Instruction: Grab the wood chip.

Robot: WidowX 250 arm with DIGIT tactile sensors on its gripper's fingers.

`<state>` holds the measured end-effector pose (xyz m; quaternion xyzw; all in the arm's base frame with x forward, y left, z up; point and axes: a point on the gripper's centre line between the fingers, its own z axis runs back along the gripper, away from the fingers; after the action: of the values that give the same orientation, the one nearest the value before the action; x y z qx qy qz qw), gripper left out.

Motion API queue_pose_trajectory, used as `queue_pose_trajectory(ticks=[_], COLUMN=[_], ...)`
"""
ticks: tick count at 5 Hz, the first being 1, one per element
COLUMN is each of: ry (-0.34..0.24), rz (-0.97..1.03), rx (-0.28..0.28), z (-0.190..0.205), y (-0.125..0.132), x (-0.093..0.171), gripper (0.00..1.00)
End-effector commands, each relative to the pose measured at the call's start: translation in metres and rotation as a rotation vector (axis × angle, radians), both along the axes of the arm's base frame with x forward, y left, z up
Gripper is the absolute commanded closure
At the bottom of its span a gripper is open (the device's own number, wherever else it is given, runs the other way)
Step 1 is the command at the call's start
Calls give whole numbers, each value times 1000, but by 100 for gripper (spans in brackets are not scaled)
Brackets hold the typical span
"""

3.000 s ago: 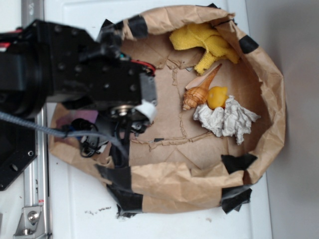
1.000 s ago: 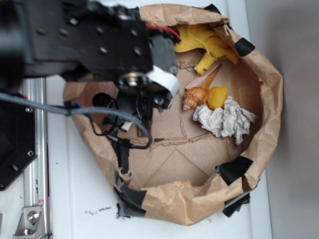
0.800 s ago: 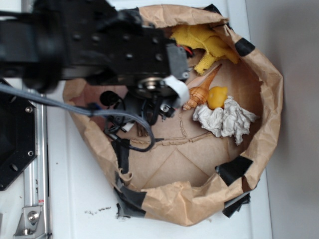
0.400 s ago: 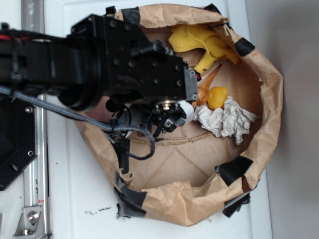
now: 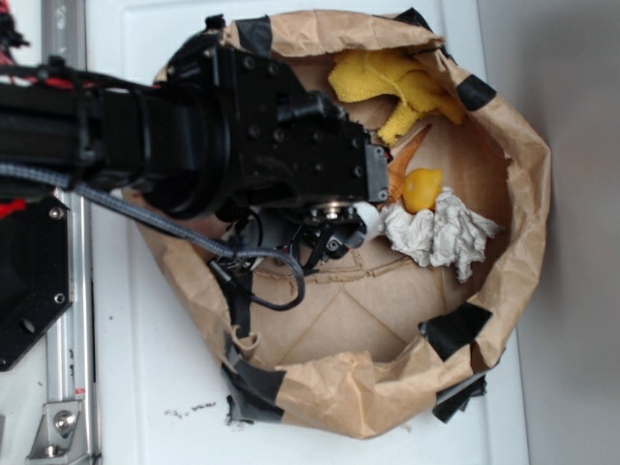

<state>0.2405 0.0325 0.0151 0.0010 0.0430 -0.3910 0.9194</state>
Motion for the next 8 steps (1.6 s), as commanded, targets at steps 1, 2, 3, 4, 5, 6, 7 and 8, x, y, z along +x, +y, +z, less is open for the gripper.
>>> queue_pose_trajectory(ticks=[1, 2, 3, 4, 5, 6, 7, 8], ry=[4, 23, 2, -51, -89, -108, -114, -119], rz=[-33, -17, 2, 36, 85, 108, 132, 177], rx=[-17, -20, -24, -2, 21, 26, 23, 23], z=[-29, -33, -29, -19, -15, -12, -11, -10], y=[-24, -29, -27, -23, -19, -18, -17, -15], x=[-11, -19, -21, -24, -26, -26, -24, -21], gripper=[0, 0, 100, 100, 100, 100, 100, 100])
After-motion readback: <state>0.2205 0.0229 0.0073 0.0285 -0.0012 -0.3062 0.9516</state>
